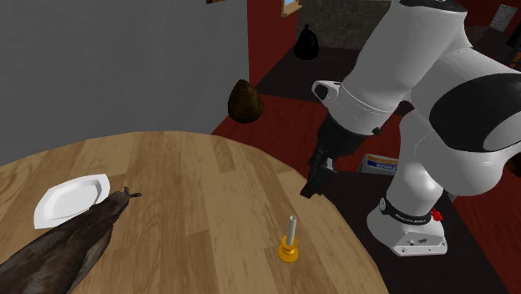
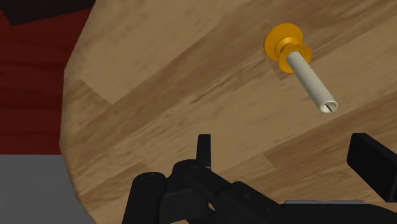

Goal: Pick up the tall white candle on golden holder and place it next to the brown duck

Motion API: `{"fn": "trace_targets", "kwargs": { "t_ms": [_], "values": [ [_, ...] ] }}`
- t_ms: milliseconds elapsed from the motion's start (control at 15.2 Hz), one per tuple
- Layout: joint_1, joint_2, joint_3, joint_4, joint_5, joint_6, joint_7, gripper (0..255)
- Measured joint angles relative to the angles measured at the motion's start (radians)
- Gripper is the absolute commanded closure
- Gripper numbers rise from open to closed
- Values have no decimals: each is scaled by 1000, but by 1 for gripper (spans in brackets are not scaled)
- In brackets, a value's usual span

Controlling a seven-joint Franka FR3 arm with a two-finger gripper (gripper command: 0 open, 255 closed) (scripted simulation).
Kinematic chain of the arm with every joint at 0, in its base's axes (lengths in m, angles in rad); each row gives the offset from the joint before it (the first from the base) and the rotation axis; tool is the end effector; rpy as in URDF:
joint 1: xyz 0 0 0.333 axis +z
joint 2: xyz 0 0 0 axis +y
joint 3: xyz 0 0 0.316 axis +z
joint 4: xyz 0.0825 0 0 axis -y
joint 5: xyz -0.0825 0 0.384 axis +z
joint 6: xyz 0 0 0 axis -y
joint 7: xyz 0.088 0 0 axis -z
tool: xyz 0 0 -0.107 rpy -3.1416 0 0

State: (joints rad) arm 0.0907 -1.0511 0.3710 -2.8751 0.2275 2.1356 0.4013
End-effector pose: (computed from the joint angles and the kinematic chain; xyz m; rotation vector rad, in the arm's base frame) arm 0.2552 0.1260 0.4532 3.0867 -0.2604 0.4848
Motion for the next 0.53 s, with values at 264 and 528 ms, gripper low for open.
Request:
{"fn": "trace_targets", "kwargs": {
  "t_ms": [264, 528],
  "values": [
    [24, 53, 153, -82, 57, 176, 129, 0],
    [0, 191, 357, -105, 98, 378, 295, 0]
  ]
}}
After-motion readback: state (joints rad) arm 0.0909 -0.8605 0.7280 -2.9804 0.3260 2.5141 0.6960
